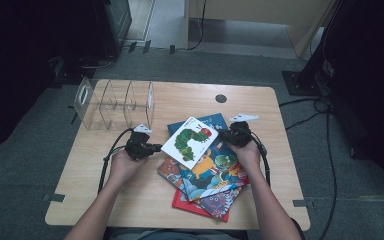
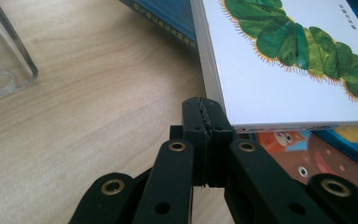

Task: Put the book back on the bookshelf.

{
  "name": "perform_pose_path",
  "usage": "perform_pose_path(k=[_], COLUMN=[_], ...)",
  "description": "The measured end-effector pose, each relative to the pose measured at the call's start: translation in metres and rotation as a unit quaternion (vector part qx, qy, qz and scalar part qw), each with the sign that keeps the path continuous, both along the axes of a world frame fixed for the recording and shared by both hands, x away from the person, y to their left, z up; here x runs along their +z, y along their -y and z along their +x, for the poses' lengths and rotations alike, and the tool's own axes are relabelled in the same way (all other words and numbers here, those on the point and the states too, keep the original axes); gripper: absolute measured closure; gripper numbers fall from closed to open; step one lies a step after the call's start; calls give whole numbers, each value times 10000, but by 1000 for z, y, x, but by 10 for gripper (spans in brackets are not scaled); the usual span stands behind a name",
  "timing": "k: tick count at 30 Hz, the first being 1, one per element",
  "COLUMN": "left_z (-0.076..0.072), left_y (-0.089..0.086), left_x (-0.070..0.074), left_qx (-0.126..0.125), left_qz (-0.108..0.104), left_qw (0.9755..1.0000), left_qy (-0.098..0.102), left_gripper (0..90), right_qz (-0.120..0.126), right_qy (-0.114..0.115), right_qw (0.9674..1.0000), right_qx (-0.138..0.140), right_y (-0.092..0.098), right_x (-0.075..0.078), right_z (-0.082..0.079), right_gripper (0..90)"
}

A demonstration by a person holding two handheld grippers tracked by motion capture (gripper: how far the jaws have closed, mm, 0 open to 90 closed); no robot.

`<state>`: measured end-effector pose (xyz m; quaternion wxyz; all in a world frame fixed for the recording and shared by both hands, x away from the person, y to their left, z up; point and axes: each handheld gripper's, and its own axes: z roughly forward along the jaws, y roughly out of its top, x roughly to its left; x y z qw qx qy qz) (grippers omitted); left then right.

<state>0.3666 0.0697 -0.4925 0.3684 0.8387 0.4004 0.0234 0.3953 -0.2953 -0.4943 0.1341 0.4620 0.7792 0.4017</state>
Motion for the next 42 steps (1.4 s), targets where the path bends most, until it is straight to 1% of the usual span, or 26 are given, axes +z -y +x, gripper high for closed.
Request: perform_pose_path(k=[4, 6, 9, 12, 13, 15, 16, 18, 20, 23, 26, 28, 29, 30, 32, 34, 35, 37, 38, 40, 41, 42], left_z=[-10, -15, -20, -26, -28, -32, -34, -35, -34, -32, -27, -23, -21, -20, -17, -13, -12, -7, -5, -3, -2, 0], left_y=[-2, -2, -2, -1, -1, 0, 0, -1, -2, -5, -8, -9, -10, -10, -9, -7, -5, -3, -2, 2, 4, 5], left_x=[0, 1, 2, 3, 3, 5, 5, 5, 4, 6, 11, 13, 14, 15, 18, 20, 21, 22, 22, 21, 21, 20], left_qx=[-20, -37, 56, 71, 35, 10, -14, 13, 67, 90, 103, 132, 134, 132, 81, 53, 71, 82, 51, 34, 0, -39], left_qz=[-46, 16, -4, -41, -18, -58, -65, -49, -17, 62, 20, -72, -85, -86, -83, -102, -151, -200, -222, -201, -230, -246], left_qw=[9999, 9999, 9994, 9989, 9990, 9989, 9990, 9990, 9990, 9993, 9996, 9994, 9994, 9995, 9996, 9997, 9996, 9993, 9991, 9992, 9989, 9987], left_qy=[-95, -154, -352, -456, -456, -472, -453, -442, -439, -356, -275, -296, -295, -271, -245, -228, -225, -300, -344, -358, -401, -450], left_gripper=[900, 900, 900, 900, 900, 900, 900, 889, 850, 799, 728, 671, 642, 624, 571, 516, 502, 457, 439, 404, 394, 384], right_qz=[-20, -24, -45, -71, -63, -7, -14, -8, -31, 51, 58, 27, -4, -13, 7, 24, 11, 1, 22, 49, 56, 35], right_qy=[-27, -46, -65, -52, -49, -92, -72, -66, -65, -106, -101, -74, -80, -94, -35, -53, -73, -33, -41, -112, -130, -103], right_qw=[9999, 9998, 9996, 9994, 9994, 9993, 9992, 9990, 9989, 9989, 9988, 9987, 9986, 9985, 9986, 9985, 9984, 9985, 9986, 9986, 9986, 9986], right_qx=[145, 196, 265, 320, 335, 360, 389, 437, 456, 446, 480, 508, 519, 543, 532, 550, 554, 544, 531, 510, 503, 524], right_y=[-2, -4, -6, -9, -9, -11, -12, -15, -18, -17, -16, -15, -15, -15, -14, -15, -15, -16, -17, -18, -19, -19], right_x=[1, 1, 2, 2, 2, 2, 1, 1, 2, 1, 1, 1, 2, 2, 3, 2, 2, 1, 1, 1, 2, 2], right_z=[-1, -1, -2, -3, -3, -2, -1, 0, 1, 1, -3, -8, -10, -12, -18, -23, -26, -31, -34, -38, -40, -42], right_gripper=[900, 900, 900, 900, 900, 900, 900, 900, 900, 900, 900, 900, 900, 900, 900, 900, 900, 900, 900, 900, 900, 900])
